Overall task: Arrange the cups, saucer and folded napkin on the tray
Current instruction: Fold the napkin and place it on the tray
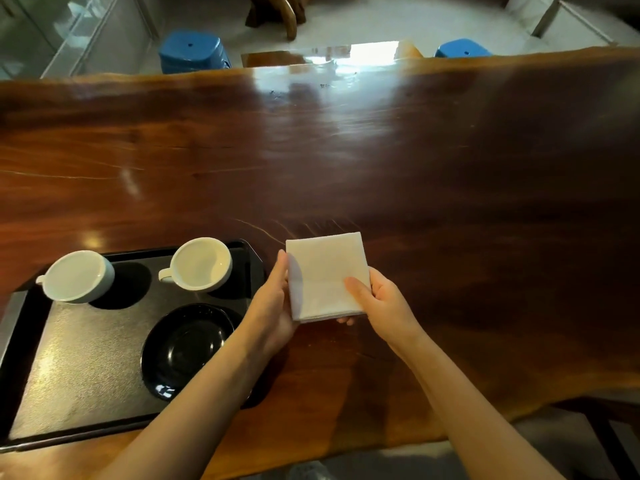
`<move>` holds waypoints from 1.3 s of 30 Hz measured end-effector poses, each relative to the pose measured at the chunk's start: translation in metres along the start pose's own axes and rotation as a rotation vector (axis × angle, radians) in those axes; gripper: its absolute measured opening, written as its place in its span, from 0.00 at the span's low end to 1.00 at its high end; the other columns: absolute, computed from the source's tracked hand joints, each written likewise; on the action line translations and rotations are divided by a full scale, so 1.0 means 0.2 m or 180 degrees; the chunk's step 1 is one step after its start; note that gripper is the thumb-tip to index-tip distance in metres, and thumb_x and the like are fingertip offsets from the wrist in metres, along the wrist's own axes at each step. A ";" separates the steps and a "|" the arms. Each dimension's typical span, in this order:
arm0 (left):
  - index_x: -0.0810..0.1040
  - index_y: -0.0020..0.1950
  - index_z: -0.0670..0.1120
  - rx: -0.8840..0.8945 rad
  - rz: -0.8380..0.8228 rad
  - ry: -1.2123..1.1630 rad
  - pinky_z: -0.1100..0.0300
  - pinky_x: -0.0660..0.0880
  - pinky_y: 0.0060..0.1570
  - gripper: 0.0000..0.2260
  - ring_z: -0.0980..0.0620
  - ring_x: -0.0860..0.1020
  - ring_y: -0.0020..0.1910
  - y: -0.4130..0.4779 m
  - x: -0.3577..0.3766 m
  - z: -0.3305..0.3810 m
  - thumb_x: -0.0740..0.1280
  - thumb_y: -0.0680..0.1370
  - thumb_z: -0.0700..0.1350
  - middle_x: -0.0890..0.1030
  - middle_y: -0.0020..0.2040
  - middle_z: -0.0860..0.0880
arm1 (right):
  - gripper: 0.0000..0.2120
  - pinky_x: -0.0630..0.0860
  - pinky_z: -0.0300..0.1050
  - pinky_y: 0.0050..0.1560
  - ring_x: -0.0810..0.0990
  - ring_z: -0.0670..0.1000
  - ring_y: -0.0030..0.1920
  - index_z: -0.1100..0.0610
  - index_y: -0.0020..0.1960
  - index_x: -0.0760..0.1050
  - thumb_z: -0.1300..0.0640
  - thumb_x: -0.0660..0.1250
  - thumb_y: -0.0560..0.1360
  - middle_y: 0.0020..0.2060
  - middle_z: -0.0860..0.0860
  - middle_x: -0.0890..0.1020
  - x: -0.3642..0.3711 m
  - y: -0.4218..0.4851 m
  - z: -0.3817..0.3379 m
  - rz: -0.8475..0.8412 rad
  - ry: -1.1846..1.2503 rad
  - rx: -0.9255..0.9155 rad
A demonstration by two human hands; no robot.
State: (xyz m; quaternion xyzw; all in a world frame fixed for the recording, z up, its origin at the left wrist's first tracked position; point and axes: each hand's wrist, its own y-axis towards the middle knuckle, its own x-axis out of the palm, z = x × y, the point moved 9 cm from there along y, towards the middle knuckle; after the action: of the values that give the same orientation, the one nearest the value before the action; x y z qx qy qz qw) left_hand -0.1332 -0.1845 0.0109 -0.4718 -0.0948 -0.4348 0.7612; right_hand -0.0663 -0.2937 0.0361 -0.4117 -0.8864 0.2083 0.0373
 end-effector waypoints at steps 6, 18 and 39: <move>0.72 0.65 0.47 0.0678 0.0366 0.1002 0.53 0.80 0.50 0.17 0.46 0.80 0.55 -0.04 -0.07 0.09 0.60 0.78 0.50 0.80 0.57 0.46 | 0.13 0.80 0.40 0.48 0.79 0.46 0.52 0.49 0.58 0.67 0.46 0.60 0.77 0.53 0.47 0.78 -0.01 0.05 0.04 0.0151 -0.0457 0.0113; 0.78 0.56 0.49 0.0869 0.0499 0.0536 0.50 0.78 0.54 0.11 0.48 0.80 0.54 -0.22 -0.32 0.23 0.61 0.79 0.51 0.82 0.55 0.46 | 0.14 0.68 0.33 0.30 0.72 0.44 0.31 0.50 0.37 0.67 0.51 0.55 0.80 0.31 0.46 0.73 0.32 0.12 -0.17 0.1209 -0.0807 -0.0828; 0.74 0.54 0.47 0.2048 0.2153 0.2022 0.65 0.69 0.38 0.12 0.57 0.76 0.42 -0.77 -1.63 0.79 0.53 0.82 0.49 0.76 0.42 0.55 | 0.15 0.66 0.31 0.29 0.71 0.42 0.32 0.58 0.41 0.71 0.51 0.53 0.81 0.32 0.48 0.73 1.77 0.05 -0.05 0.1008 -0.0535 -0.0182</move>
State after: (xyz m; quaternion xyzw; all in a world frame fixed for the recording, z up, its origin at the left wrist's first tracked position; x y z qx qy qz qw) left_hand -0.4045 0.1013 0.0122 -0.0660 0.1677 -0.2364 0.9548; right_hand -0.2899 -0.0208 0.0034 -0.5282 -0.8160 0.2200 -0.0820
